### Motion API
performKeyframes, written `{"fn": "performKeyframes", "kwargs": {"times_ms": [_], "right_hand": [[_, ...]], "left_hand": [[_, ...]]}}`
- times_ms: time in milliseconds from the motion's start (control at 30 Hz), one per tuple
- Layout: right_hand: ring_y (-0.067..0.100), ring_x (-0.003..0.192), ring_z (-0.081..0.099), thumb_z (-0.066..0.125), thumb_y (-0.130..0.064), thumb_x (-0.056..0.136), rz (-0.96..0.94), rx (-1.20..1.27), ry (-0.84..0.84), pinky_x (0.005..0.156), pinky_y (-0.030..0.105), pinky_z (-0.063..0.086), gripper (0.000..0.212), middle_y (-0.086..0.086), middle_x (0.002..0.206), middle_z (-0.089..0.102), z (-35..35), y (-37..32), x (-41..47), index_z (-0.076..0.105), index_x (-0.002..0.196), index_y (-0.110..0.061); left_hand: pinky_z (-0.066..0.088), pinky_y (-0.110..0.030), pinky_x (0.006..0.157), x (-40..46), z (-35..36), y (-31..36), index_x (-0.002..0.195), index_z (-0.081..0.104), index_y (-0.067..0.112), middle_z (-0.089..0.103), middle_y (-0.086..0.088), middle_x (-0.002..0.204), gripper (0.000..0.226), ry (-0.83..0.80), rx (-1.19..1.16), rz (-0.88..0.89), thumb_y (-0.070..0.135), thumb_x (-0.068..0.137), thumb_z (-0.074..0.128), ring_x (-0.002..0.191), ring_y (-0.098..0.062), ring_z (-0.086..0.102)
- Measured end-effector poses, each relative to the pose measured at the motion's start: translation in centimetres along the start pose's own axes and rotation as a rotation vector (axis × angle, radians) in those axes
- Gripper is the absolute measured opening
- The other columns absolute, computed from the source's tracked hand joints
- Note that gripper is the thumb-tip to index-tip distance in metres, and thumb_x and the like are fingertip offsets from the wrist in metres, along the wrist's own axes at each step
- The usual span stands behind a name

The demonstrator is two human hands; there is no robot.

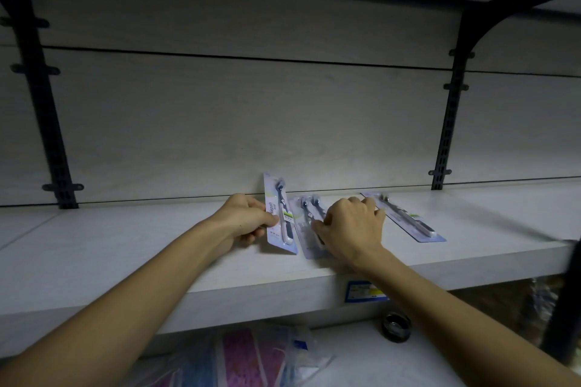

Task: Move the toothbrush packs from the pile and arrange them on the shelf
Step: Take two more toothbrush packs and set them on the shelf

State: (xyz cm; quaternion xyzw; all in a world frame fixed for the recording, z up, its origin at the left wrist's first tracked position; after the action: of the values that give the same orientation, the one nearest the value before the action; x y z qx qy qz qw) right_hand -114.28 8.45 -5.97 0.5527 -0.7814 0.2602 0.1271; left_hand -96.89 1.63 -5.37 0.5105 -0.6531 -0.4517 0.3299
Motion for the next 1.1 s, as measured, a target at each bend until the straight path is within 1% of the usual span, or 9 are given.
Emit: {"fn": "performKeyframes", "kwargs": {"times_ms": [200, 300, 367, 467, 533, 600, 700, 900, 1100], "right_hand": [[0.031, 0.109, 0.044, 0.054, -0.040, 0.089, 0.000, 0.115, 0.032, 0.089, 0.040, 0.035, 0.030, 0.007, 0.106, 0.063, -0.5, 1.5, 0.5, 0.071, 0.090, -0.017], [0.032, 0.111, 0.045, 0.054, -0.037, 0.088, 0.020, 0.143, 0.037, 0.091, 0.041, 0.035, 0.027, 0.009, 0.106, 0.065, -0.6, 3.1, 1.3, 0.071, 0.089, -0.016], [0.032, 0.110, 0.046, 0.055, -0.036, 0.088, 0.024, 0.163, 0.042, 0.092, 0.042, 0.036, 0.025, 0.009, 0.105, 0.066, -0.7, 4.1, 1.8, 0.070, 0.087, -0.017], [0.033, 0.106, 0.047, 0.054, -0.034, 0.089, 0.033, 0.160, 0.044, 0.088, 0.041, 0.036, 0.025, 0.010, 0.103, 0.066, -1.0, 5.4, 2.6, 0.071, 0.087, -0.016], [0.032, 0.104, 0.048, 0.054, -0.034, 0.089, 0.027, 0.160, 0.042, 0.086, 0.040, 0.036, 0.025, 0.010, 0.102, 0.066, -1.2, 6.1, 3.0, 0.071, 0.088, -0.016], [0.032, 0.102, 0.049, 0.054, -0.034, 0.088, 0.024, 0.168, 0.035, 0.085, 0.040, 0.037, 0.025, 0.011, 0.101, 0.067, -1.3, 6.7, 3.5, 0.071, 0.088, -0.016], [0.032, 0.099, 0.050, 0.054, -0.033, 0.087, 0.008, 0.183, 0.028, 0.083, 0.039, 0.037, 0.025, 0.010, 0.098, 0.068, -1.6, 7.6, 4.0, 0.071, 0.086, -0.014], [0.033, 0.088, 0.057, 0.054, -0.037, 0.085, -0.084, 0.228, 0.049, 0.081, 0.039, 0.047, 0.027, 0.009, 0.090, 0.069, -2.0, 7.9, 5.0, 0.069, 0.078, -0.016], [0.031, 0.089, 0.059, 0.052, -0.040, 0.085, -0.227, 0.332, 0.060, 0.080, 0.040, 0.051, 0.029, 0.006, 0.092, 0.071, -2.0, 5.8, 4.2, 0.071, 0.086, -0.019]], "left_hand": [[0.030, -0.020, 0.041, 0.0, 1.3, 0.5, 0.083, 0.067, 0.003, 0.056, -0.012, 0.062, 0.002, -0.019, -0.003, -0.036, 0.005, 0.082, 0.068, 0.045, -0.015, 0.041], [0.027, -0.019, 0.040, 0.0, 1.8, 0.8, 0.086, 0.067, 0.002, 0.054, -0.008, 0.053, 0.006, -0.008, 0.063, -0.042, 0.008, 0.083, 0.068, 0.036, -0.013, 0.037], [0.026, -0.021, 0.042, 0.0, 2.1, 1.0, 0.087, 0.067, 0.003, 0.052, -0.007, 0.052, 0.010, 0.002, 0.115, -0.037, 0.011, 0.082, 0.068, 0.036, -0.014, 0.036], [0.029, -0.021, 0.044, 0.2, 2.4, 1.3, 0.086, 0.065, 0.006, 0.055, -0.007, 0.062, 0.012, 0.022, 0.204, -0.016, 0.014, 0.080, 0.070, 0.045, -0.015, 0.040], [0.034, -0.022, 0.049, 0.4, 2.4, 1.3, 0.090, 0.066, 0.006, 0.059, -0.004, 0.071, 0.019, 0.066, 0.296, 0.002, 0.020, 0.078, 0.072, 0.057, -0.013, 0.048], [0.041, -0.025, 0.062, 0.7, 2.1, 1.2, 0.094, 0.067, 0.009, 0.063, -0.002, 0.085, 0.027, 0.129, 0.398, 0.013, 0.027, 0.076, 0.074, 0.076, -0.015, 0.056], [0.042, -0.026, 0.077, 0.8, 1.7, 1.0, 0.101, 0.063, 0.020, 0.061, -0.001, 0.107, 0.037, 0.232, 0.486, 0.026, 0.037, 0.071, 0.076, 0.100, -0.020, 0.057], [0.042, -0.025, 0.080, -0.3, 1.7, 0.9, 0.099, 0.062, 0.024, 0.061, -0.002, 0.111, 0.030, 0.336, 0.513, 0.024, 0.036, 0.074, 0.074, 0.101, -0.022, 0.057], [0.044, -0.028, 0.082, -3.6, 1.1, 0.6, 0.099, 0.057, 0.027, 0.063, 0.000, 0.102, 0.025, 0.450, 0.632, 0.056, 0.036, 0.078, 0.068, 0.097, -0.021, 0.056]]}}
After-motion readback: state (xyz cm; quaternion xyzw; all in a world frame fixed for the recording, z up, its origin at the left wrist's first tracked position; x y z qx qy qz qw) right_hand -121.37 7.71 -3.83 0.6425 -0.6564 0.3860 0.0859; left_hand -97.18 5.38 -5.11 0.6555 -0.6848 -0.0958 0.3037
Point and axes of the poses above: each hand's wrist, its own x-axis towards the middle knuckle, its own z-axis out of the palm, y = z × x, the point moved 3 cm from there along x, towards the middle knuckle
